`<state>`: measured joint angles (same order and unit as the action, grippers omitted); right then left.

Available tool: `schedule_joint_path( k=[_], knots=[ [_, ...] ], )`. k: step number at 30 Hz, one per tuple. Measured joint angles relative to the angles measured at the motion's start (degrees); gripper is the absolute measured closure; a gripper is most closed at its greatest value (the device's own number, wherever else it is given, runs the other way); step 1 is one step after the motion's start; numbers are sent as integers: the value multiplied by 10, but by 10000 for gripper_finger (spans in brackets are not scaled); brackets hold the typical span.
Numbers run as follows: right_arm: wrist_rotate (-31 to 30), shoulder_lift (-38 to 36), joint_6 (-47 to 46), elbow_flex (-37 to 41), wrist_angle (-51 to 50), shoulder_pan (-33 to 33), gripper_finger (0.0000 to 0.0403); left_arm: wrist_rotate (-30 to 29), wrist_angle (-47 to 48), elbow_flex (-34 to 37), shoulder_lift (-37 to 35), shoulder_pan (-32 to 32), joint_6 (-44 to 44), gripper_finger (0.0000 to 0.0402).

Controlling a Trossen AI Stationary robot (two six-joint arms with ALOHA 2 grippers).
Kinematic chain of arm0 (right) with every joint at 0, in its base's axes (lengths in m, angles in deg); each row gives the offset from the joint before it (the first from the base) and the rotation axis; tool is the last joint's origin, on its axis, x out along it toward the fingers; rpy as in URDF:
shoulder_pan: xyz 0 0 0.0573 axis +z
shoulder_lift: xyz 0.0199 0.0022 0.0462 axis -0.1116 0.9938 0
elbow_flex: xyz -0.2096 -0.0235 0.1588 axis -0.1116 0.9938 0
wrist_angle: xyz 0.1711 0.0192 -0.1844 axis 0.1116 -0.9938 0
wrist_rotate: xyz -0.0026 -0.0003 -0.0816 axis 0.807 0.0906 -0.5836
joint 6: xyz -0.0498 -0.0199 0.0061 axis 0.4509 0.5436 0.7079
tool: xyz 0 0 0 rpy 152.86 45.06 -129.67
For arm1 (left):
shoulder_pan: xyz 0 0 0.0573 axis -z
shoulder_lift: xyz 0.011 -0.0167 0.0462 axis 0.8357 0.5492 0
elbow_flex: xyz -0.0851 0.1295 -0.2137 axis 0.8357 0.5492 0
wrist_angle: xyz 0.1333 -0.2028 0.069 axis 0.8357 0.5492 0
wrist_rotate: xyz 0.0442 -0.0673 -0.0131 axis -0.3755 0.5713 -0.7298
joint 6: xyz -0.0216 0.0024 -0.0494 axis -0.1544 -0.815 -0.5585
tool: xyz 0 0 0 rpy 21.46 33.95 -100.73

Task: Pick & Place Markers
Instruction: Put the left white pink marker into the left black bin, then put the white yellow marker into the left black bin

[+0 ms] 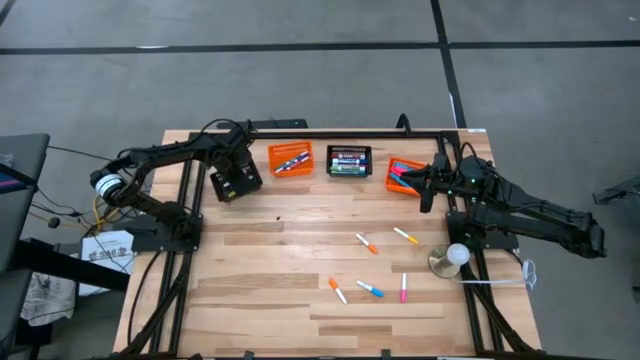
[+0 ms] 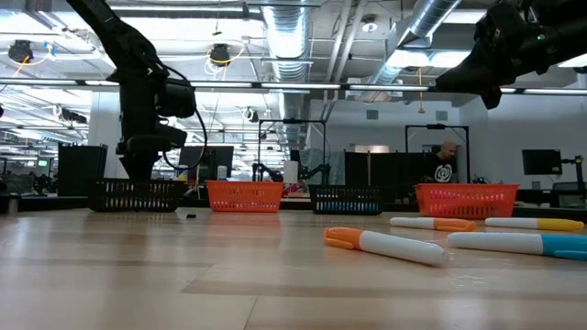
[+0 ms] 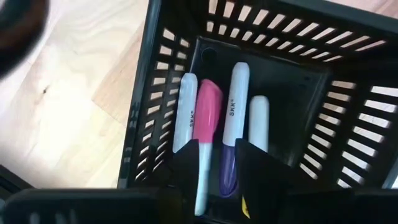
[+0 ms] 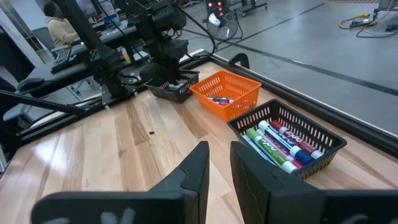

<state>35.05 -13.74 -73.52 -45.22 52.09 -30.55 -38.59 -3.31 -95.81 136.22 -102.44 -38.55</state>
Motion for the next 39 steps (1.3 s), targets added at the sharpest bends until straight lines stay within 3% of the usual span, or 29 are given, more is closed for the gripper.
schedule_joint_path(
  k=[4, 9, 18, 23, 27, 33, 39],
  knots=[
    [0, 0, 0, 0, 0, 0, 346, -3, 0, 0, 0, 0, 0, 273],
    [0, 0, 0, 0, 0, 0, 346, -50, 1, 0, -20, 1, -10, 247],
    [1, 0, 0, 0, -1, 0, 346, -69, 6, -6, -177, 52, -103, 242],
    [1, 0, 0, 0, -1, 0, 346, -69, 4, -23, -263, 110, -122, 241],
    [3, 0, 0, 0, 0, 0, 346, -69, 5, -32, -290, 150, -178, 240],
    [4, 0, 0, 0, -1, 1, 346, -64, -7, -61, -275, 257, -275, 240],
    [8, 0, 0, 0, -1, 10, 346, -77, -88, -77, -227, 405, -388, 242]
  ],
)
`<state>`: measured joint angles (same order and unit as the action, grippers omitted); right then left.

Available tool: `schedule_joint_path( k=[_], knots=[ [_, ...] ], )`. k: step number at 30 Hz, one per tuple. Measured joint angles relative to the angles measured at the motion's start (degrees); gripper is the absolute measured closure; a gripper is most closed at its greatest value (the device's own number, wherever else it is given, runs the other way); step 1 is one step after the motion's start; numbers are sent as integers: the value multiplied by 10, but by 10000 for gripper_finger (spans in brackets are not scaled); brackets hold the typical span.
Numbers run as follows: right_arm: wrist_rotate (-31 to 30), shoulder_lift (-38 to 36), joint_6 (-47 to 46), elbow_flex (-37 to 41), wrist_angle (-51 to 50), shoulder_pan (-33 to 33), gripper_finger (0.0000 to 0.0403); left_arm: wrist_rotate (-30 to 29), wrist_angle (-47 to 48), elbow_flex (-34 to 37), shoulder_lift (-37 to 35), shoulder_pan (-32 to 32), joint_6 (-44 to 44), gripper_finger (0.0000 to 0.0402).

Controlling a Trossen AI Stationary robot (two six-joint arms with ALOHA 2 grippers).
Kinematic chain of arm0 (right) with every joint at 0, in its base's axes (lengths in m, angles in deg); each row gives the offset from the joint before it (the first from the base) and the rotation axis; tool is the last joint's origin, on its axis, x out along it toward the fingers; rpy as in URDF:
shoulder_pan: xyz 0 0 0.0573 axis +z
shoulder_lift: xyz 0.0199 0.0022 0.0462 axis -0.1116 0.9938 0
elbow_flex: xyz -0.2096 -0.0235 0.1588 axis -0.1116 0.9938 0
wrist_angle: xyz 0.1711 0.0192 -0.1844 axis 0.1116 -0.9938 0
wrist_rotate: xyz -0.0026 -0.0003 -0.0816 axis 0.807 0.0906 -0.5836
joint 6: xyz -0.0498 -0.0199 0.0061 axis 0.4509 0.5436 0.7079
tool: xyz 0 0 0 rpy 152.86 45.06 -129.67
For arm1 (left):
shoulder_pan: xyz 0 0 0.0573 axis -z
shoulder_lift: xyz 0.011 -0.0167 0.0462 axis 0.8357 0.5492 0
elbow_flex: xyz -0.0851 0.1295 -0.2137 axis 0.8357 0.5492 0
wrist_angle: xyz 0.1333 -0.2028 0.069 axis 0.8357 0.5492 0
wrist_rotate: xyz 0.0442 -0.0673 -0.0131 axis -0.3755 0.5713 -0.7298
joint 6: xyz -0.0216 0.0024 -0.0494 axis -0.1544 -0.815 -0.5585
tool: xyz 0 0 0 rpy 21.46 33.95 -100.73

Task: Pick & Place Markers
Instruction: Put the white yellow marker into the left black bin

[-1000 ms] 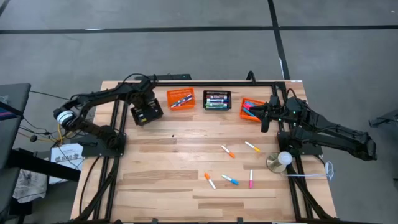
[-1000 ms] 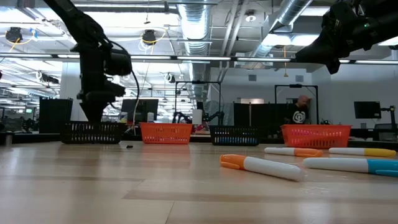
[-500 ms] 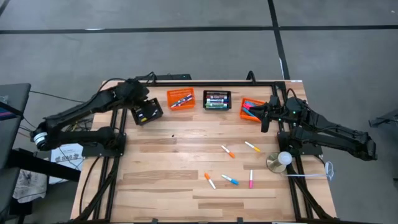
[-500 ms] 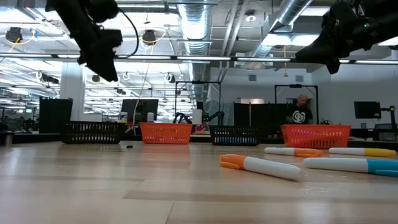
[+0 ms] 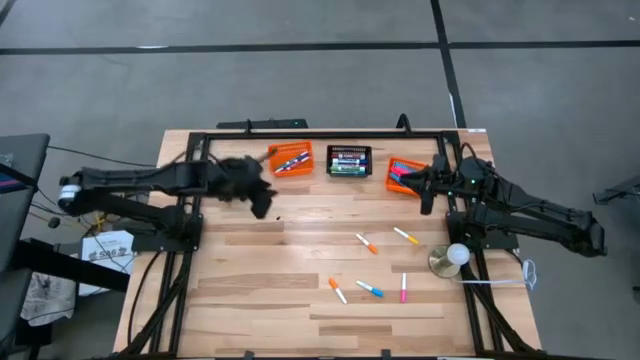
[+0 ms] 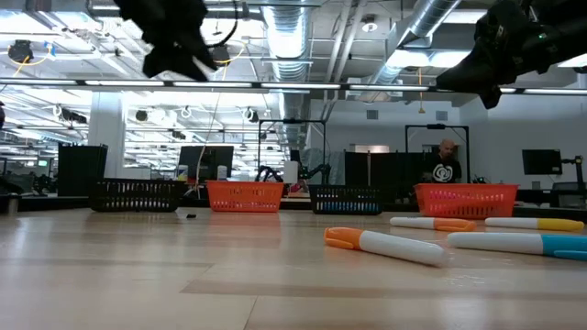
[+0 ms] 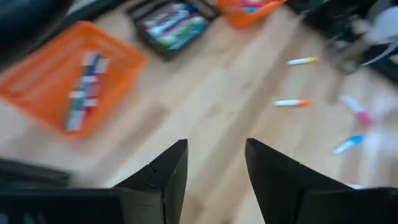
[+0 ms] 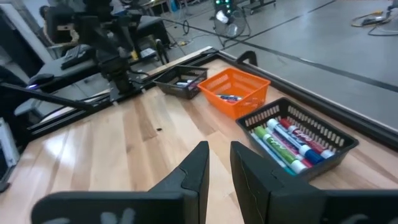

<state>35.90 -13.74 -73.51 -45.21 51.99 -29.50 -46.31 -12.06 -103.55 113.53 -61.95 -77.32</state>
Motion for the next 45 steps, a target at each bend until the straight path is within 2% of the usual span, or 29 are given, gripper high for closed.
schedule_joint_path(
  k=[6, 9, 16, 22, 24, 30, 34, 39, 45],
  knots=[
    [27, 0, 0, 0, 0, 12, 346, -91, -132, -1, 70, 130, -110, 243],
    [41, 0, 0, 0, -1, 21, 346, -132, -195, -1, 109, 171, -156, 242],
    [56, 18, 0, 0, -19, 70, 346, -155, -275, -1, 179, 220, -276, 242],
    [49, 72, 4, -32, -157, 128, 346, -172, -300, -1, 214, 247, -388, 242],
    [38, 92, 2, -35, -167, 147, 346, -190, -310, -1, 223, 254, -411, 242],
    [33, 149, -10, -41, -167, 191, 346, -213, -343, -1, 244, 268, -446, 241],
    [8, 195, -40, -41, -212, 212, 346, -220, -346, -1, 247, 267, -447, 242],
    [7, 263, -83, -71, -250, 237, 346, -244, -347, -1, 245, 263, -415, 242],
    [-6, 347, -133, -125, -343, 258, 351, -247, -346, -1, 245, 254, -388, 242]
  ],
)
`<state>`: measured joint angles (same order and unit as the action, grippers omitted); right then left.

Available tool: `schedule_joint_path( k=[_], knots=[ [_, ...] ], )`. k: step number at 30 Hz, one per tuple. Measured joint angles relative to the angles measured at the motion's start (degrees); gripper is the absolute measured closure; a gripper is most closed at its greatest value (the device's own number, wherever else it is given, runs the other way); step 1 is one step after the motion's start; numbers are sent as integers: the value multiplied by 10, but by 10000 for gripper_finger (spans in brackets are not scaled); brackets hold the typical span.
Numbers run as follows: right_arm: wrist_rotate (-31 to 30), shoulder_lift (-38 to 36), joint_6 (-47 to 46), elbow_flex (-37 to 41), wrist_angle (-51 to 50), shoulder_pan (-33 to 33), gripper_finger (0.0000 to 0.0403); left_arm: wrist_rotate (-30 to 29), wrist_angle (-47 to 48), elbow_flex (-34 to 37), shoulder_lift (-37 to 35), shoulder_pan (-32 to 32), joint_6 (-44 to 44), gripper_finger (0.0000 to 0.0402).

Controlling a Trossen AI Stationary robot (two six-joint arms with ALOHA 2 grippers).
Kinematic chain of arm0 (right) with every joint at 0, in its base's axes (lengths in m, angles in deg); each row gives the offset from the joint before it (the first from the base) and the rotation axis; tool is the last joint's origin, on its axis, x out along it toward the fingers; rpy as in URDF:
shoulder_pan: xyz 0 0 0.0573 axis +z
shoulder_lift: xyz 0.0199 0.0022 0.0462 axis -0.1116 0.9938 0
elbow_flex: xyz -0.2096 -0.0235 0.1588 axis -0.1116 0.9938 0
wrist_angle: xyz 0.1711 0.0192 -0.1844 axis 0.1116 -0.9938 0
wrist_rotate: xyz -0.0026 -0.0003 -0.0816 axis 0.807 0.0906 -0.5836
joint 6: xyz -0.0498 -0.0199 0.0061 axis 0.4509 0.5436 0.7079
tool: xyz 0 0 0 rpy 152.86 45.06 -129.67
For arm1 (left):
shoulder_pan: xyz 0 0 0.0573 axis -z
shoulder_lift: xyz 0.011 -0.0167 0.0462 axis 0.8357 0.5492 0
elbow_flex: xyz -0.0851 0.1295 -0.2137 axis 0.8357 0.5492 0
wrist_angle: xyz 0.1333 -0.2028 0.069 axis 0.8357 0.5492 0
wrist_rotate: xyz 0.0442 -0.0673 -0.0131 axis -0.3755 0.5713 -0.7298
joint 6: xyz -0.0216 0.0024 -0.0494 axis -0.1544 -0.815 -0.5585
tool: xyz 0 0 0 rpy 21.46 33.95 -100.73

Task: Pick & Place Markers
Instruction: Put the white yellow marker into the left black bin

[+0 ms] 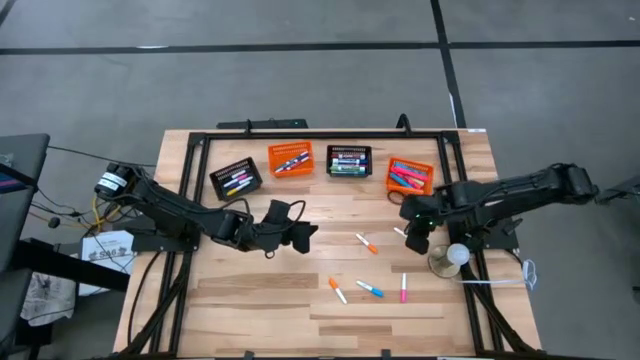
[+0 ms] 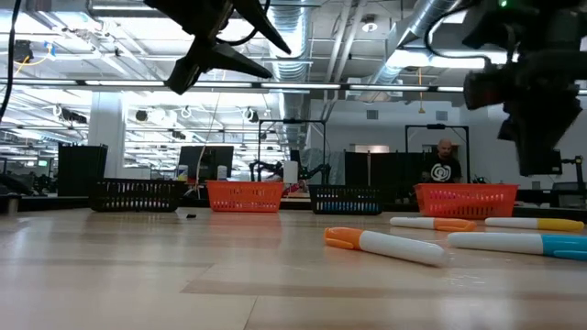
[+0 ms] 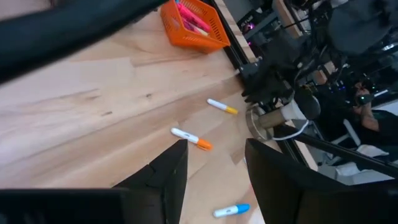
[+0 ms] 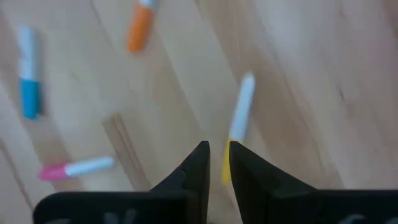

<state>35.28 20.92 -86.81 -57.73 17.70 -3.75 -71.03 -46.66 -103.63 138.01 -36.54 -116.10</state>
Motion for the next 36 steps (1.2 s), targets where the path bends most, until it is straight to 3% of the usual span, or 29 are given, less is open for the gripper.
schedule_joint_path(
  k=[8, 24, 36],
  knots=[
    [1, 83, -37, -28, -41, 10, 337, 0, 0, 0, 0, -8, 15, 242],
    [16, 162, -59, -28, -19, -13, 189, 0, -1, 0, 0, -7, 55, 242],
    [1, 284, -82, -32, 1, -13, 203, 0, -4, 0, 0, -16, 65, 241]
  ],
)
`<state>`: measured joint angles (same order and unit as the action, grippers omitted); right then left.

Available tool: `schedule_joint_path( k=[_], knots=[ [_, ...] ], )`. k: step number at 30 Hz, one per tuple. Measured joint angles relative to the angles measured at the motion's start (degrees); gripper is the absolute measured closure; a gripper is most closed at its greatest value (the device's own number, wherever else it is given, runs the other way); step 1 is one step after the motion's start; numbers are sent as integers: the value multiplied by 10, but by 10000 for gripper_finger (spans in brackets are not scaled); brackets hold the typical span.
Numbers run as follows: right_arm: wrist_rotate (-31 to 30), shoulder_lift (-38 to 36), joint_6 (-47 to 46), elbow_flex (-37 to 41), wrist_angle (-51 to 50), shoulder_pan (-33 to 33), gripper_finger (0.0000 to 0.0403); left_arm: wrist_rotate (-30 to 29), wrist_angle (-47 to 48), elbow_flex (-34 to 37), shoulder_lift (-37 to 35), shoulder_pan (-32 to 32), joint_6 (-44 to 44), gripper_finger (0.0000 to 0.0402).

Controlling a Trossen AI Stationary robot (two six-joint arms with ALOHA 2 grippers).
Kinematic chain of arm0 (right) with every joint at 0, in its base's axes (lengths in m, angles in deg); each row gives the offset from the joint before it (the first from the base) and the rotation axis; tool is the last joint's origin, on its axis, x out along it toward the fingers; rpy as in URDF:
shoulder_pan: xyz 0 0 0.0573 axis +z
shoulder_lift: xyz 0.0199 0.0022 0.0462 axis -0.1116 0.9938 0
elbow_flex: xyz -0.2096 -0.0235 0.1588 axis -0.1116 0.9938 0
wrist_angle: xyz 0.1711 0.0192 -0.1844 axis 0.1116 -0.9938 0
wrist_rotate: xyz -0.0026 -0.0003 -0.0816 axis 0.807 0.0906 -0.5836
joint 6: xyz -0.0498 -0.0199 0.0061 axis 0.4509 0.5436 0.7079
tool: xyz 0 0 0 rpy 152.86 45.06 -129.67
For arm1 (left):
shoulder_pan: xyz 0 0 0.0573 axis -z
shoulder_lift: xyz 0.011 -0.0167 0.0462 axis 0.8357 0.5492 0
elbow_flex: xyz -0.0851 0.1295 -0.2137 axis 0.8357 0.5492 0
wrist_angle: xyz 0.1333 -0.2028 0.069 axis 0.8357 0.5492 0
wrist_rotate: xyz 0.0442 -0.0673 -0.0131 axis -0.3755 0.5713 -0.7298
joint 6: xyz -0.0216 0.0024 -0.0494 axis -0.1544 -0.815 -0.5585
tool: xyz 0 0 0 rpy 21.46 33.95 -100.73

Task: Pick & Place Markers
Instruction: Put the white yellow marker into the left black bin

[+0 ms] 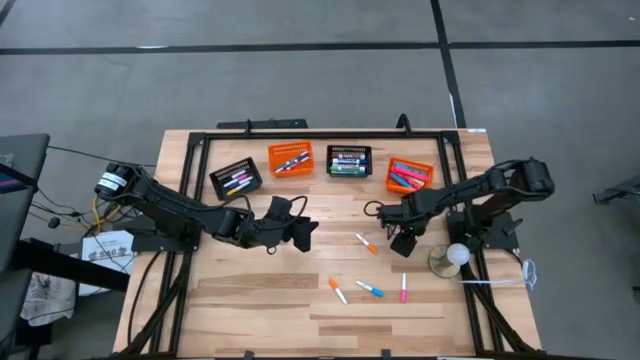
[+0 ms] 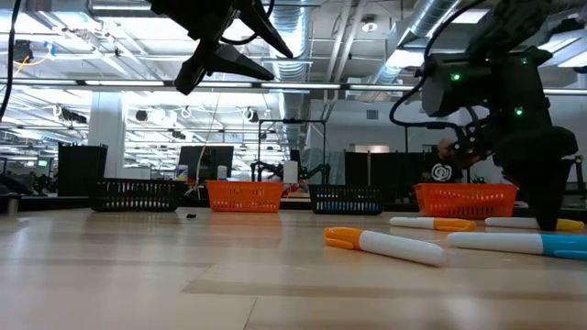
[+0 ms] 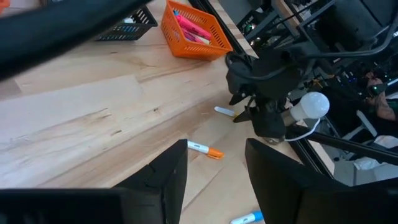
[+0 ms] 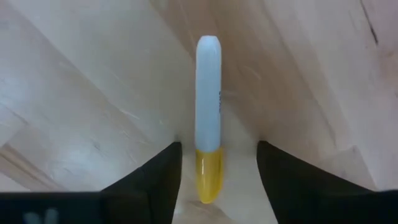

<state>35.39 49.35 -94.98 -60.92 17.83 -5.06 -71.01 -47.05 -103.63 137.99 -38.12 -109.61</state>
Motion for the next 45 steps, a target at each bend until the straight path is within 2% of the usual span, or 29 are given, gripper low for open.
schedule_joint_path(
  k=[5, 15, 19, 22, 30, 34, 38, 42, 45],
  knots=[
    [4, 14, -10, -3, -3, 0, 238, 0, -2, 0, 0, 0, 12, 242],
    [-3, -35, -47, 8, 12, -16, 348, 0, -5, 0, 0, 0, 13, 242],
    [-3, -38, -44, 6, 17, -18, 379, 0, -7, 0, 0, 0, 12, 243],
    [3, -39, -41, 6, 21, -18, 379, 0, -8, 0, 0, 0, 12, 242],
    [76, -86, -40, 7, 70, -35, 363, 0, -8, 0, 0, 0, 41, 242],
    [126, -125, -41, 6, 136, -55, 378, 0, -8, 0, 0, 0, 80, 242],
    [177, -167, -58, 6, 216, -76, 375, 0, -9, 0, 0, 0, 123, 242],
    [209, -199, -86, 6, 314, -88, 362, 0, -11, 0, 0, -5, 132, 241],
    [217, -213, -100, 5, 390, -89, 367, 0, -23, 0, 0, -13, 129, 242]
  ],
)
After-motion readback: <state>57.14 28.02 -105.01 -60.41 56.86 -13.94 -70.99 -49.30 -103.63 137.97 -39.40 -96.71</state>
